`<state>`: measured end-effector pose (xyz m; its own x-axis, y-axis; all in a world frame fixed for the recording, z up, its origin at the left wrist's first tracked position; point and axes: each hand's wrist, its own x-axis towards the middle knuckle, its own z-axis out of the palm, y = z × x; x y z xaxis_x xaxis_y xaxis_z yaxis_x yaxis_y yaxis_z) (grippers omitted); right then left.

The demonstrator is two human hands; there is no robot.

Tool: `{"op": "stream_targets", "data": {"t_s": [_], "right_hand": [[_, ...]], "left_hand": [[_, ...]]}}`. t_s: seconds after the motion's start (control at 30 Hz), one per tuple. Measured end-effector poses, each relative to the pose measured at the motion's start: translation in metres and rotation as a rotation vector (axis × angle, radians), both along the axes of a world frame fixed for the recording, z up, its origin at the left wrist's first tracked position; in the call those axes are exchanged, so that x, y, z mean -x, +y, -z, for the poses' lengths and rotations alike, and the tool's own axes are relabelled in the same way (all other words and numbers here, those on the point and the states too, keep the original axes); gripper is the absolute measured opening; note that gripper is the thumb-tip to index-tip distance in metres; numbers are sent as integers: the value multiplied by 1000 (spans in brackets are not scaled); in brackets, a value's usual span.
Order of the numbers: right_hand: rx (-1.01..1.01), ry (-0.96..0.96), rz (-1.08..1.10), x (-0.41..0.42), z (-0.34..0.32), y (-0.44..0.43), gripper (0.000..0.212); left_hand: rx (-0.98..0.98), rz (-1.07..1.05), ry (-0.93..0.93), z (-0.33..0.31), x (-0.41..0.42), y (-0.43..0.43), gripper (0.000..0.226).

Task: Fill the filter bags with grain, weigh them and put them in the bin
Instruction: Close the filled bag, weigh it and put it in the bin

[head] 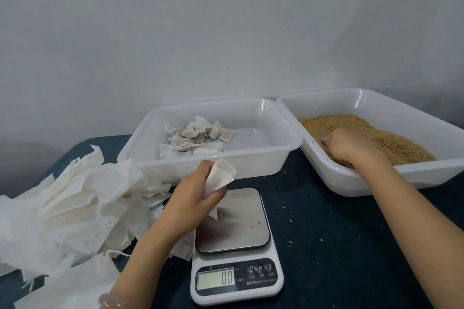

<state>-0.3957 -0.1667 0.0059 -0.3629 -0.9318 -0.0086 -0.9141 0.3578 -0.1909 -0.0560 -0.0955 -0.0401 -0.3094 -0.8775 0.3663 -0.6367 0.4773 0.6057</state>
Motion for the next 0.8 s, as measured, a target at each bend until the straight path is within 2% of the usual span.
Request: {"op": "stream_targets", "data": {"t_s": [0.1, 0.23, 0.37, 0.47, 0.57, 0.63, 0.8], "right_hand": [[66, -43, 61, 3, 0, -2, 34], [125, -157, 51, 12, 2, -4, 41], [250, -208, 40, 17, 0, -4, 39], [387, -254, -73, 12, -5, -1, 35], [480, -379, -243, 0, -13, 6, 28], [507, -457, -345, -11, -19, 12, 25], [501, -473, -596, -35, -27, 22, 20]], "left_hand": [[5, -1, 0, 0, -2, 1, 27], [-6, -3, 8, 0, -4, -1, 24], [-37, 2, 69, -1, 0, 0, 21], [-76, 5, 149, -3, 0, 2, 21], [-98, -7, 186, -4, -1, 3, 21], [-111, -15, 186, -5, -2, 4, 20], [-145, -30, 171, -5, -5, 3, 21]]}}
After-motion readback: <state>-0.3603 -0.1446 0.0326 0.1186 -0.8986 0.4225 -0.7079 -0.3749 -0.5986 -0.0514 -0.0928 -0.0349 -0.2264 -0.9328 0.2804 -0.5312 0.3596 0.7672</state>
